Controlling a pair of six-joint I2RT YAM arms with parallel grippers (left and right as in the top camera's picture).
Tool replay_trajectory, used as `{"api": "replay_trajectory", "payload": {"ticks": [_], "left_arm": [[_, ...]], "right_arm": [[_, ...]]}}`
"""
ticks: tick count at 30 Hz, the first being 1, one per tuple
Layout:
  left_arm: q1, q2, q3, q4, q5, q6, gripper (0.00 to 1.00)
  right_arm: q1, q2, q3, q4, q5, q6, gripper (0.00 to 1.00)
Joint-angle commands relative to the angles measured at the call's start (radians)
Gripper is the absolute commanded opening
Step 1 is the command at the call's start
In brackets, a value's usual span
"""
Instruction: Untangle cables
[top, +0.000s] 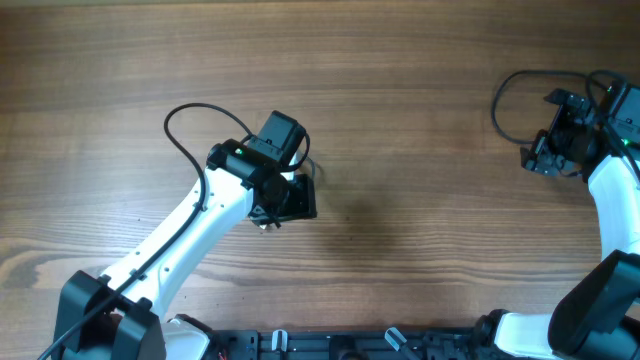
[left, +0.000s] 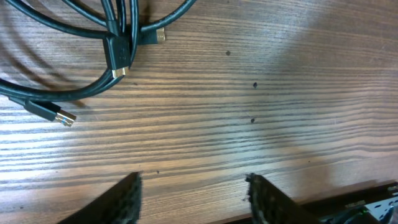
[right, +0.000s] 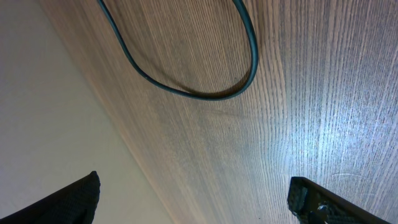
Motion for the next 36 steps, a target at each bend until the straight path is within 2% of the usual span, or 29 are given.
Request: {"api": "replay_trajectory", "payload": {"ticks": [1, 6, 8, 9, 11, 13, 14, 15, 16, 19, 23, 24, 26, 27, 28, 29, 32, 34, 36], "left_arm": [[0.014, -0.001, 0.000, 0.006, -0.039, -0.027, 0.62], [0.153, -0.001, -0.001, 0.112, -0.271, -0.078, 0.62], [0.223, 0.000, -0.001, 0.167, -0.299, -0.045, 0.58], [0.254, 0.004, -0.001, 0.202, -0.309, 0.023, 0.58], [0.305, 0.028, -0.003, 0.248, -0.308, 0.180, 0.59], [0.319, 0.049, -0.003, 0.230, -0.308, 0.261, 0.57], [0.322, 0.062, -0.004, 0.218, -0.308, 0.288, 0.50], [0.325, 0.083, -0.004, 0.210, -0.303, 0.290, 0.43], [0.325, 0.107, -0.006, 0.206, -0.284, 0.290, 0.42], [0.325, 0.181, -0.032, 0.200, -0.203, 0.290, 0.46], [0.325, 0.225, -0.042, 0.213, -0.217, 0.298, 0.45], [0.325, 0.229, -0.042, 0.219, -0.217, 0.298, 0.43], [0.325, 0.229, -0.042, 0.219, -0.216, 0.298, 0.22], [0.325, 0.229, -0.042, 0.222, -0.213, 0.298, 0.21], [0.325, 0.226, -0.040, 0.221, -0.213, 0.298, 0.22], [0.325, 0.219, -0.035, 0.211, -0.213, 0.298, 0.29], [0.325, 0.192, -0.029, 0.200, -0.214, 0.298, 0.39], [0.325, 0.190, -0.029, 0.201, -0.214, 0.298, 0.39], [0.325, 0.190, -0.029, 0.202, -0.214, 0.298, 0.33]], "right_arm": [[0.002, -0.002, 0.004, 0.000, -0.013, 0.011, 1.00], [0.002, -0.002, 0.004, 0.000, -0.013, 0.011, 1.00], [0.002, -0.002, 0.004, 0.000, -0.013, 0.011, 1.00], [0.002, -0.002, 0.003, 0.000, -0.012, 0.010, 1.00], [0.002, -0.002, 0.003, 0.002, -0.012, 0.010, 1.00], [0.002, -0.002, 0.003, 0.003, -0.012, 0.011, 1.00], [0.002, -0.002, 0.003, 0.003, -0.013, 0.010, 1.00], [0.002, -0.002, 0.003, 0.003, -0.013, 0.010, 1.00], [0.002, -0.002, 0.003, 0.003, -0.013, 0.011, 1.00], [0.002, -0.002, 0.003, 0.003, -0.012, 0.011, 1.00], [0.002, -0.002, 0.003, 0.003, -0.013, 0.011, 1.00], [0.002, -0.002, 0.003, 0.003, -0.012, 0.011, 1.00], [0.002, -0.002, 0.003, 0.003, -0.012, 0.010, 1.00], [0.002, -0.002, 0.003, 0.003, -0.013, 0.011, 1.00], [0.002, -0.002, 0.003, 0.003, -0.013, 0.011, 0.99], [0.002, -0.002, 0.003, 0.003, -0.013, 0.011, 1.00], [0.002, -0.002, 0.003, 0.003, -0.012, 0.011, 1.00], [0.002, -0.002, 0.003, 0.003, -0.013, 0.011, 1.00], [0.002, -0.002, 0.003, 0.003, -0.012, 0.011, 1.00]]}}
